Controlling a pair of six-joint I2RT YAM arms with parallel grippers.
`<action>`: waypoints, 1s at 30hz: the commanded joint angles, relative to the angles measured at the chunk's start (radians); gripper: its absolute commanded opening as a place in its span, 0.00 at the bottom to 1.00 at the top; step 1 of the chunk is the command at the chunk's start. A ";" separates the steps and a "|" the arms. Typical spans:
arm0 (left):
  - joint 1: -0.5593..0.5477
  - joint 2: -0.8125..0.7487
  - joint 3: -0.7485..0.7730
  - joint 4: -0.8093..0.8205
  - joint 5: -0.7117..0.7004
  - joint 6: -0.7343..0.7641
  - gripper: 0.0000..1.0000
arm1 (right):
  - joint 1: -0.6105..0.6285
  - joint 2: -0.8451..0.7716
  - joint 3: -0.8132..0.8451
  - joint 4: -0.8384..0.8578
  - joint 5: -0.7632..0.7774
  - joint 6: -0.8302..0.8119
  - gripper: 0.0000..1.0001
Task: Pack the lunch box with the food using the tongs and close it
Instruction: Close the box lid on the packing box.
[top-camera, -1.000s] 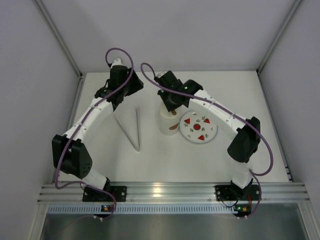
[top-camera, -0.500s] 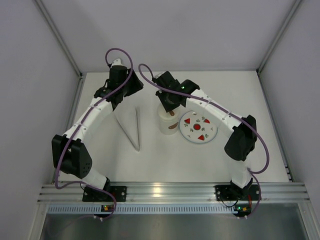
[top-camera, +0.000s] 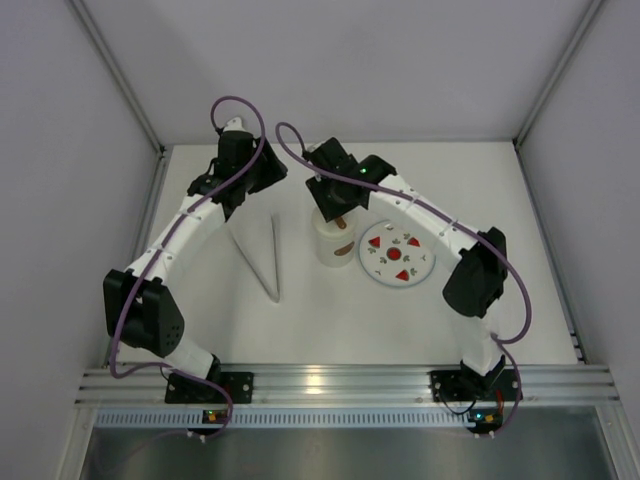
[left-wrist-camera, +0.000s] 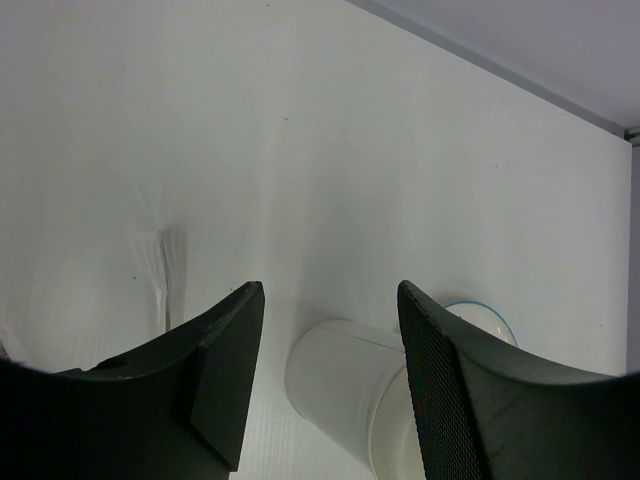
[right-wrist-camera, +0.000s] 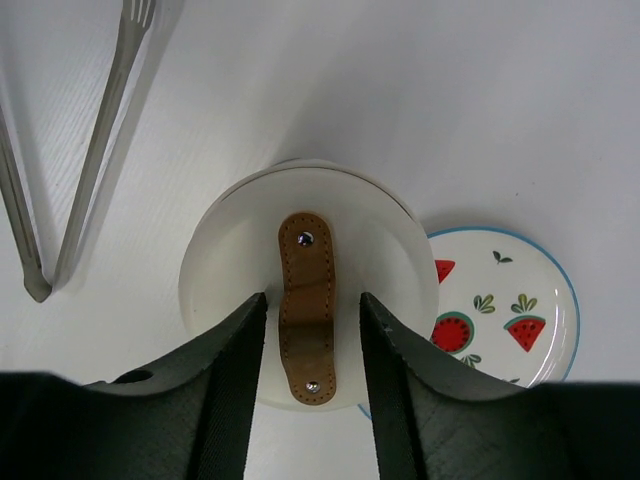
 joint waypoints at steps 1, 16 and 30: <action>0.007 -0.030 0.027 0.012 0.012 0.019 0.61 | -0.032 0.029 0.028 -0.039 -0.017 0.002 0.44; 0.007 -0.022 0.030 0.015 0.024 0.020 0.61 | -0.043 0.067 0.019 -0.039 -0.025 0.001 0.47; 0.007 -0.017 0.030 0.009 0.030 0.022 0.61 | -0.067 -0.149 -0.303 0.153 -0.036 0.090 0.46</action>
